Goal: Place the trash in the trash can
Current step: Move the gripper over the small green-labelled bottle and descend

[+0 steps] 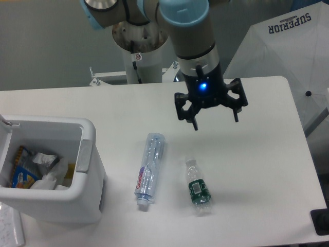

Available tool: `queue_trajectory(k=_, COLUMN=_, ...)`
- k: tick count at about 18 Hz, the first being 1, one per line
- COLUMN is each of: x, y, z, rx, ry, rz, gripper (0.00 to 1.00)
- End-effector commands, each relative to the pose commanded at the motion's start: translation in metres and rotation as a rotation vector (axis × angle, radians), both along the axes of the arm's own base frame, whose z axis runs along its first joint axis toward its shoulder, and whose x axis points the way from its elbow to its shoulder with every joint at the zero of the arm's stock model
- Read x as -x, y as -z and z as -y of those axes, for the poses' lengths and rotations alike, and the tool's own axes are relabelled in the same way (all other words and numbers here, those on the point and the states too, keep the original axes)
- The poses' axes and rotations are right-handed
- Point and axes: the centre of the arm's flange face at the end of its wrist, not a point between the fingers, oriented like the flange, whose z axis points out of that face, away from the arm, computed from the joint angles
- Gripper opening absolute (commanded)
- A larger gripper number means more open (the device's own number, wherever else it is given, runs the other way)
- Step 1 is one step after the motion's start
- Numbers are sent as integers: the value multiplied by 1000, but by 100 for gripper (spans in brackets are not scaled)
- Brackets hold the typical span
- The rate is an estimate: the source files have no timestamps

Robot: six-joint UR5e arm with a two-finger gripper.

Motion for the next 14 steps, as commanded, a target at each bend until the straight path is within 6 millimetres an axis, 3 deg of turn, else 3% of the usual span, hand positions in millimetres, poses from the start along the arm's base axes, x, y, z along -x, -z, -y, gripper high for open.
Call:
queue_trajectory(k=4, x=4, y=-4, z=1, rx=-9, ry=-13, rz=-6, gripper=100)
queue_trajectory(k=8, x=3, y=13, z=-3, rx=0, ry=-8, rz=19, gripper=100)
queue_trajectory(k=11, x=4, y=38, z=-7, rx=-16, ry=-11, rz=26, gripper=100)
queue_trajectory(k=14, x=7, y=78, z=-10, rx=-79, ry=-128, rz=17, gripper=100)
